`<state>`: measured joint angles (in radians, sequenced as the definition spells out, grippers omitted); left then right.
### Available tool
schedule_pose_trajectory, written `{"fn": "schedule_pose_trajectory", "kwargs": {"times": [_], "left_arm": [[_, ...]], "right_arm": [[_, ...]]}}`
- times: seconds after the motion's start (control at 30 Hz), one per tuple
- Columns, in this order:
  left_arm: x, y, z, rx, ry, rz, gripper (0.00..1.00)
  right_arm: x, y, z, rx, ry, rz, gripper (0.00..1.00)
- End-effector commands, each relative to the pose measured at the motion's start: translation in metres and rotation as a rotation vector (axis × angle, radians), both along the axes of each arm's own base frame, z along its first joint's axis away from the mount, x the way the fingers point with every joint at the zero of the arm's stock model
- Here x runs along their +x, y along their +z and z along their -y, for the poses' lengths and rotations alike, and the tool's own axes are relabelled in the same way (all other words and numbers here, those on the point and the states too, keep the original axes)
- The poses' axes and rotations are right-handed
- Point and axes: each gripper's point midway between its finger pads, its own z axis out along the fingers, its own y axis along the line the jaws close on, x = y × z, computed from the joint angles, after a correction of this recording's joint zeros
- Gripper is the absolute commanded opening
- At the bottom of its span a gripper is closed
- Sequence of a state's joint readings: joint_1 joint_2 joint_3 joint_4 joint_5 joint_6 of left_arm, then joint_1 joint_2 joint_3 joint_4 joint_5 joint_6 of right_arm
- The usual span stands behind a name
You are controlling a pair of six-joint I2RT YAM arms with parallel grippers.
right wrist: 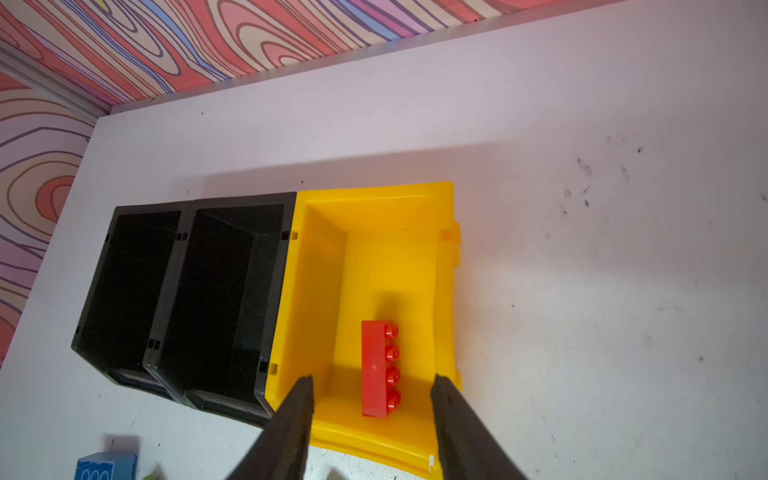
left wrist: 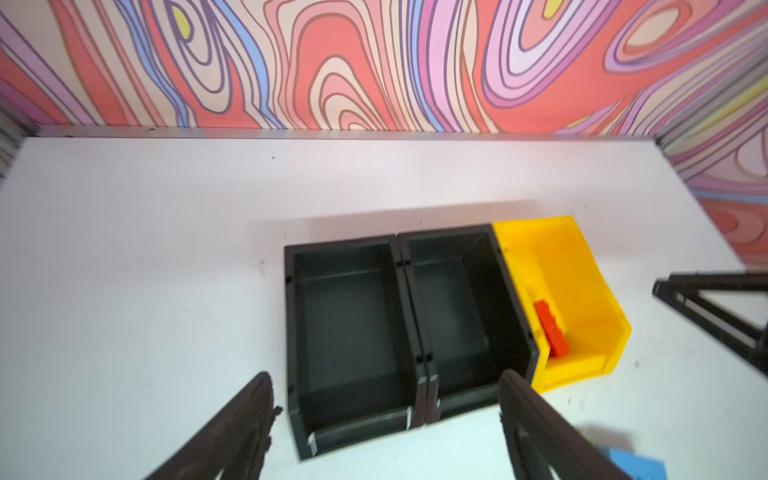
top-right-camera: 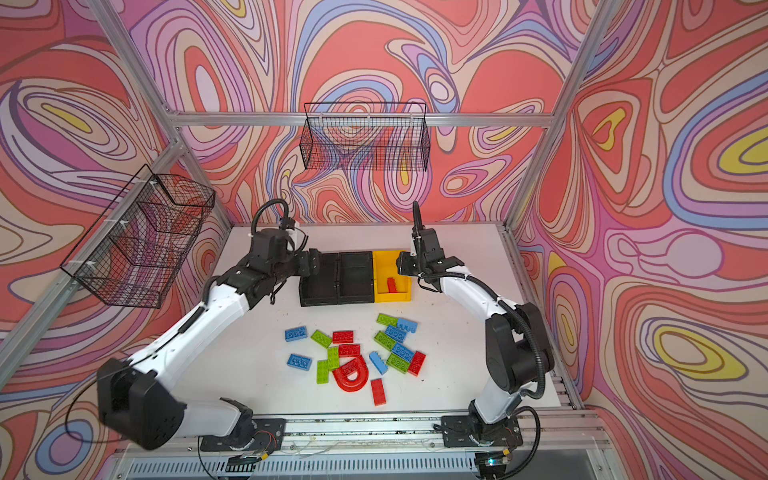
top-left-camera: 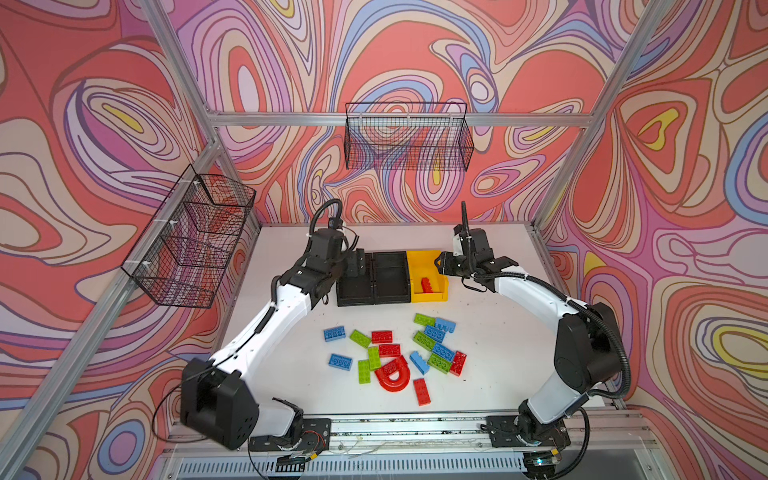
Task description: Sort the legos into containers by color
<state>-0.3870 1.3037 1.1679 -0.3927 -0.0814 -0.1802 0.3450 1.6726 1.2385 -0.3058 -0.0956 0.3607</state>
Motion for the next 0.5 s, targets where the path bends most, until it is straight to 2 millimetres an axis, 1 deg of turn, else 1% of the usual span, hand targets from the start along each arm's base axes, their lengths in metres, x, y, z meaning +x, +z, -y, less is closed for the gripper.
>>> {"fn": "schedule_pose_trajectory", "kwargs": {"times": [0.0, 0.03, 0.1, 0.13, 0.17, 0.2, 0.3, 0.37, 0.47], "left_arm": [[-0.055, -0.032, -0.021, 0.394, -0.276, -0.125, 0.92], [-0.074, -0.038, -0.020, 0.443, -0.387, -0.161, 0.92], [-0.101, -0.056, -0.021, 0.506, -0.530, -0.246, 0.93], [-0.109, -0.068, -0.024, 0.530, -0.572, -0.290, 0.93], [-0.114, -0.080, -0.027, 0.555, -0.590, -0.321, 0.93], [-0.118, -0.097, -0.031, 0.588, -0.615, -0.363, 0.93], [-0.122, -0.138, -0.047, 0.715, -0.647, -0.435, 0.93], [-0.117, -0.153, -0.052, 0.767, -0.644, -0.426, 0.94], [-0.114, -0.170, -0.048, 0.758, -0.665, -0.445, 0.95]], "right_arm": [[-0.004, 0.004, 0.004, 0.000, 0.010, 0.019, 0.52], [-0.004, 0.003, 0.003, 0.006, 0.015, 0.022, 0.53], [-0.004, 0.000, 0.002, 0.023, 0.023, 0.020, 0.53], [-0.004, -0.002, 0.000, 0.035, 0.028, 0.020, 0.53], [-0.004, -0.002, -0.001, 0.045, 0.032, 0.021, 0.53], [-0.005, -0.003, -0.003, 0.057, 0.038, 0.023, 0.53], [-0.010, -0.004, -0.005, 0.072, 0.051, 0.018, 0.56], [-0.019, -0.006, -0.004, 0.081, 0.059, 0.012, 0.57], [-0.033, -0.006, 0.013, 0.062, 0.007, 0.026, 0.60]]}}
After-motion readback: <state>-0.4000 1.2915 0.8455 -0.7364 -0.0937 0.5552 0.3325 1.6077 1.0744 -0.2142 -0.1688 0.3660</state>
